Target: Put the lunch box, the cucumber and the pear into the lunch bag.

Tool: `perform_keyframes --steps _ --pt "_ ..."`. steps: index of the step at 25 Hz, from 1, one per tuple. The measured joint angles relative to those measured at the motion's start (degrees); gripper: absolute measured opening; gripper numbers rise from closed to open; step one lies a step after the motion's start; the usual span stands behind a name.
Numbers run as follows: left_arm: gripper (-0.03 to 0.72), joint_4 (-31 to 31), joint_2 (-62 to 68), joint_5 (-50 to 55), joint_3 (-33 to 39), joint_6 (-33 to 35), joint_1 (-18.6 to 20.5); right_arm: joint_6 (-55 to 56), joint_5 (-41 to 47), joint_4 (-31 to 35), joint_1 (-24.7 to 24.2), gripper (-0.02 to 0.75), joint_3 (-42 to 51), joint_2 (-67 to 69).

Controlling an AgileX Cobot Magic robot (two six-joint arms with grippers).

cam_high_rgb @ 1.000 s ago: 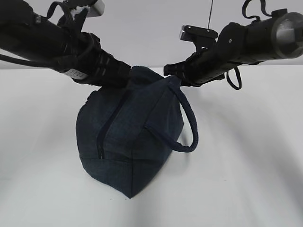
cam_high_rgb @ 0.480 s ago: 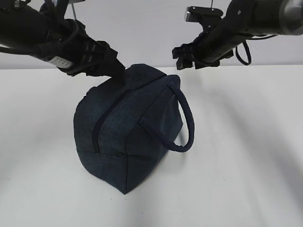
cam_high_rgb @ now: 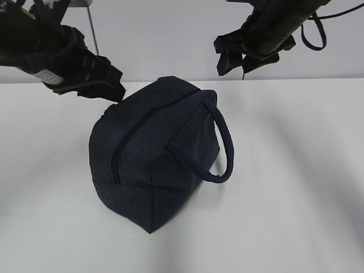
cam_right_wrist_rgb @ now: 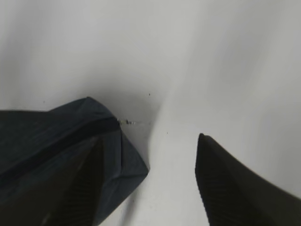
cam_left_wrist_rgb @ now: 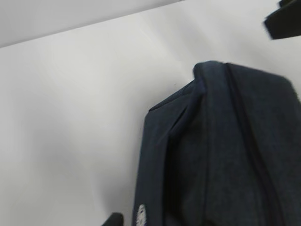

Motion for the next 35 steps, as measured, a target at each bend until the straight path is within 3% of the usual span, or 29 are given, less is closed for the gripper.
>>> perform_keyframes --steps 6,10,17,24,35 --pt "0.309 19.2 -3.9 7.3 0.0 -16.1 0.0 4.1 11.1 -4.8 0.2 0.477 0.4 -5.3" --pt "0.309 24.5 -7.5 10.1 0.4 -21.3 0.0 6.5 16.0 -8.1 0.3 0.475 5.7 -10.1" --pt "0.309 22.8 -20.0 10.7 7.0 -21.9 0.0 7.0 16.0 -9.0 0.4 0.475 23.4 -25.8" --pt "0.309 16.3 -39.2 12.6 21.0 -17.0 0.0 6.2 15.2 -9.2 0.4 0.473 41.6 -47.0" --pt "0.309 13.7 -68.9 21.1 36.1 -13.0 0.0 6.0 20.1 -9.5 0.4 0.471 54.3 -77.1"
